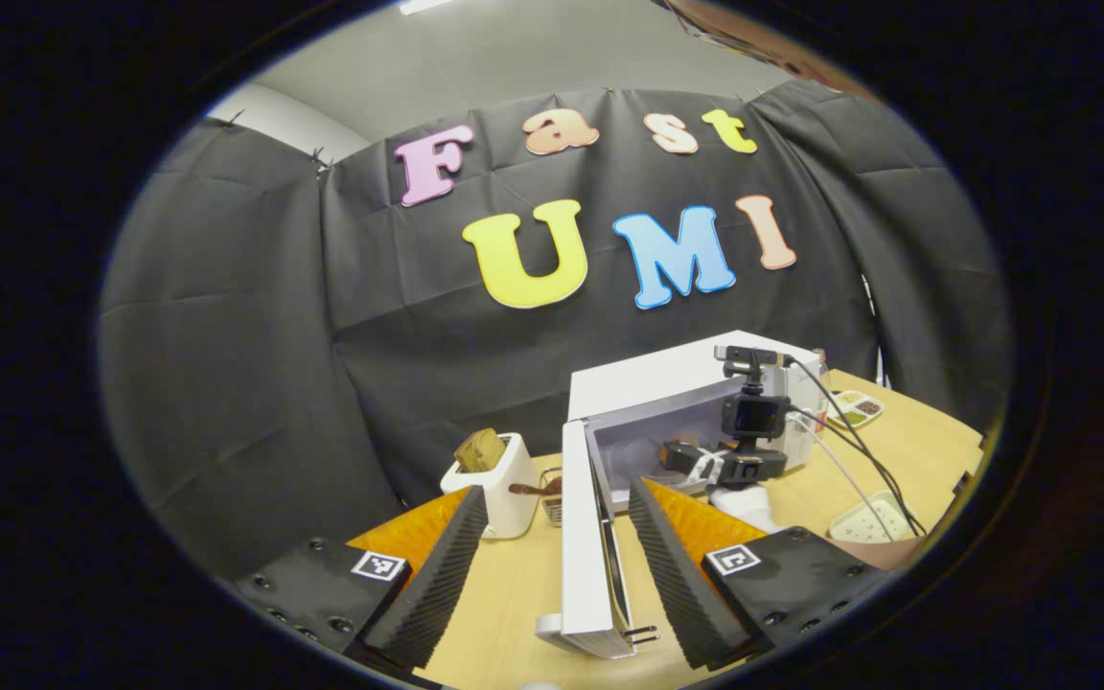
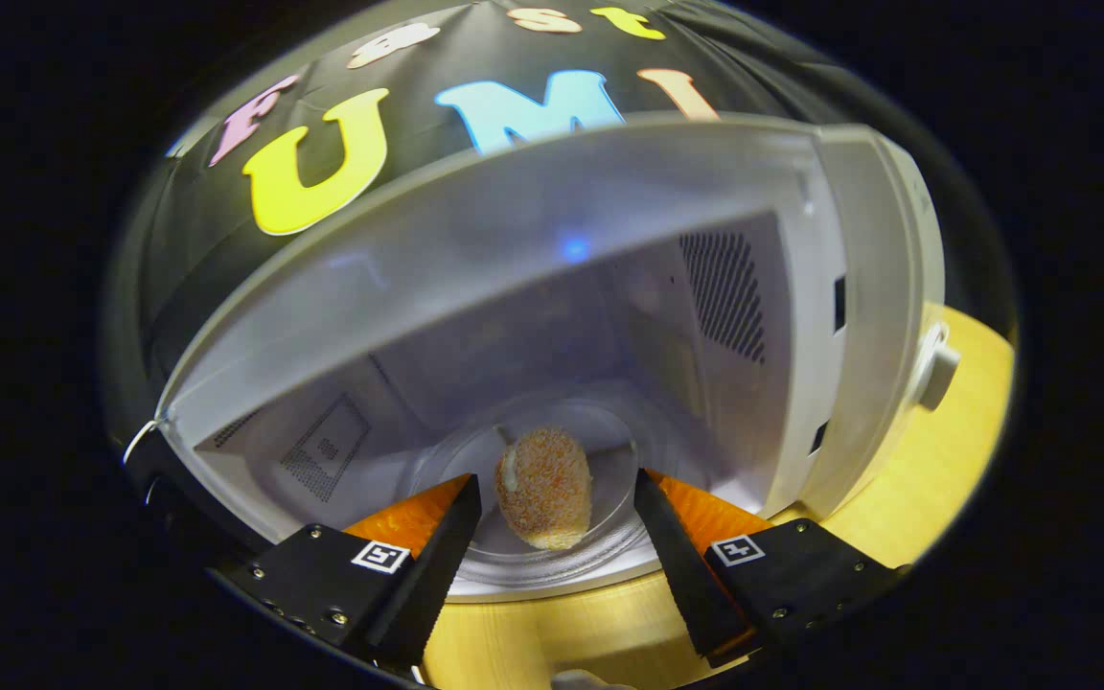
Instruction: Open the microwave oven with the left hand, put the food in, and close the microwave oven.
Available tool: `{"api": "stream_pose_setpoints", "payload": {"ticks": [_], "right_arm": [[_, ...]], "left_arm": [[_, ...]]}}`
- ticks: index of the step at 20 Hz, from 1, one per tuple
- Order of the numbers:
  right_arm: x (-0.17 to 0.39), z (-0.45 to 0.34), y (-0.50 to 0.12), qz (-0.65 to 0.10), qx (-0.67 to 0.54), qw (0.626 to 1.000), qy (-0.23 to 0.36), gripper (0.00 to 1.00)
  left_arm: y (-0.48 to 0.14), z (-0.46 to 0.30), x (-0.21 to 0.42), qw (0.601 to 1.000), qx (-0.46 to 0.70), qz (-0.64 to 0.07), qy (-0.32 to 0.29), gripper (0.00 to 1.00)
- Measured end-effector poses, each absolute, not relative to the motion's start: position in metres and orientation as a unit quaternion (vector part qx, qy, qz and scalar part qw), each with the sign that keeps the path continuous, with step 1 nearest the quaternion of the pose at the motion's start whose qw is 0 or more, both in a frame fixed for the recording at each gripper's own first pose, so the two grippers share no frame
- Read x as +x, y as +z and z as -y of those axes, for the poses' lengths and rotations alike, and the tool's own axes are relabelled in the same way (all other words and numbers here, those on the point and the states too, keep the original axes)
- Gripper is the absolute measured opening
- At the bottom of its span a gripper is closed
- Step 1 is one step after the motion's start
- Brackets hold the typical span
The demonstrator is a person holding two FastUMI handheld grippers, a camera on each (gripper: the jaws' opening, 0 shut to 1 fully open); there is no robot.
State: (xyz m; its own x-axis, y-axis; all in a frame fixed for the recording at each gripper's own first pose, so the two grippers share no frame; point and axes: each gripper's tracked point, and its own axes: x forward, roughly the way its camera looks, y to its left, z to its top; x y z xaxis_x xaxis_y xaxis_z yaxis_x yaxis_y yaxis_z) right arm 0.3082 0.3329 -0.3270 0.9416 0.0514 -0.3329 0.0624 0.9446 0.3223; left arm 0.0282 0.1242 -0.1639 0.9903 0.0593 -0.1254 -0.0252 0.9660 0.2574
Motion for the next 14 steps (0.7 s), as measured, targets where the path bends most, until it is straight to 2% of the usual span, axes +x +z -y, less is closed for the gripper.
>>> {"api": "stream_pose_setpoints", "payload": {"ticks": [1, 5, 6, 7, 8, 10, 11, 12, 13, 14], "right_arm": [[0.297, -0.331, -0.311, -0.16, 0.154, 0.975, 0.011, 0.98], [0.236, -0.3, -0.227, -0.099, 0.064, 0.992, 0.054, 0.98], [0.217, -0.297, -0.213, -0.098, 0.053, 0.991, 0.071, 0.93], [0.199, -0.293, -0.202, -0.097, 0.049, 0.99, 0.085, 0.98], [0.183, -0.286, -0.191, -0.098, 0.047, 0.989, 0.096, 0.98], [0.157, -0.269, -0.175, -0.097, 0.019, 0.989, 0.111, 0.98], [0.145, -0.257, -0.167, -0.097, 0.004, 0.989, 0.114, 0.98], [0.136, -0.249, -0.162, -0.098, -0.002, 0.988, 0.118, 0.93], [0.127, -0.239, -0.156, -0.101, -0.005, 0.988, 0.121, 0.93], [0.118, -0.227, -0.15, -0.103, -0.009, 0.988, 0.118, 0.98]], "left_arm": [[-0.162, -0.126, 0.027, 0.99, 0.124, -0.064, 0.022, 0.98], [-0.149, -0.143, 0.025, 0.993, 0.101, -0.044, 0.038, 0.95], [-0.147, -0.147, 0.025, 0.993, 0.099, -0.042, 0.039, 1.0], [-0.145, -0.153, 0.024, 0.993, 0.1, -0.036, 0.042, 0.98], [-0.143, -0.161, 0.024, 0.993, 0.103, -0.029, 0.05, 0.96], [-0.143, -0.179, 0.023, 0.992, 0.105, -0.022, 0.066, 1.0], [-0.146, -0.187, 0.025, 0.992, 0.101, -0.026, 0.073, 0.98], [-0.152, -0.195, 0.025, 0.992, 0.097, -0.029, 0.081, 0.97], [-0.157, -0.203, 0.023, 0.991, 0.093, -0.028, 0.087, 0.96], [-0.162, -0.208, 0.021, 0.991, 0.094, -0.034, 0.092, 0.95]]}}
